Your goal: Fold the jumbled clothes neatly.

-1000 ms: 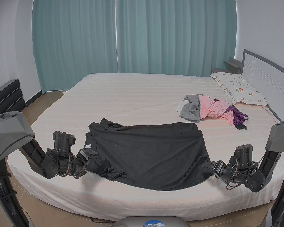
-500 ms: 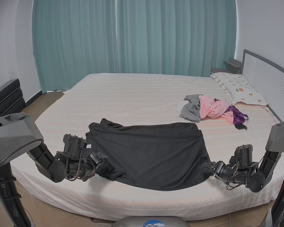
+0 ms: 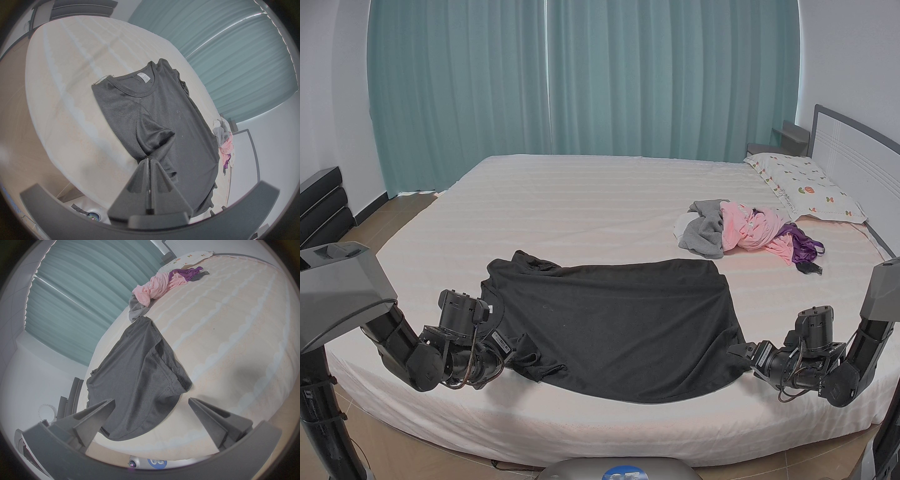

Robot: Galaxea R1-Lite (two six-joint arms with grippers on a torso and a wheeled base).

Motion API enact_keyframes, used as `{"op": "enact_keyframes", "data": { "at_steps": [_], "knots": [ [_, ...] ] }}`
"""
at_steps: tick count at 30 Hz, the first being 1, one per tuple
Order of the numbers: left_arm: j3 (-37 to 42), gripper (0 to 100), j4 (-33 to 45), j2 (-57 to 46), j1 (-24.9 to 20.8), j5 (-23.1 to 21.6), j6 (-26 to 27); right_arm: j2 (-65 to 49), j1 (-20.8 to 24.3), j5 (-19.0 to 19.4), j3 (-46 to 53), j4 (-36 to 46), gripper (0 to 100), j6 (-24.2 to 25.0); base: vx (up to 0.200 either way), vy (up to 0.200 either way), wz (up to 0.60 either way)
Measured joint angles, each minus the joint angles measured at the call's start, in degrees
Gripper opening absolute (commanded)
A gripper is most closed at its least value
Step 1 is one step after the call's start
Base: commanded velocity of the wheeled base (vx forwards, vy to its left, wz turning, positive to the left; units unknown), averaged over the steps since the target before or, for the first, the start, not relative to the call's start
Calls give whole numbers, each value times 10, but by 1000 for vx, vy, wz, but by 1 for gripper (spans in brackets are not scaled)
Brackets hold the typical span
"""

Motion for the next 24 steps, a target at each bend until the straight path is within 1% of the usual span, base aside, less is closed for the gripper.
{"op": "enact_keyframes", "data": {
  "at_steps": [11, 15, 19, 24],
  "knots": [
    [52, 0, 6, -76, 3, 3, 1, 0, 1, 0, 2, 0, 100, 0, 0, 0, 0],
    [77, 0, 22, -110, 4, 4, 4, -1, 1, 0, 3, 0, 100, 0, 0, 0, 0],
    [93, 0, 74, -144, 6, 4, 13, -1, 1, 0, 3, 0, 100, 0, 0, 0, 0],
    [108, 0, 175, -200, 6, 3, 23, 0, 2, 0, 3, 0, 100, 0, 0, 0, 0]
  ]
}}
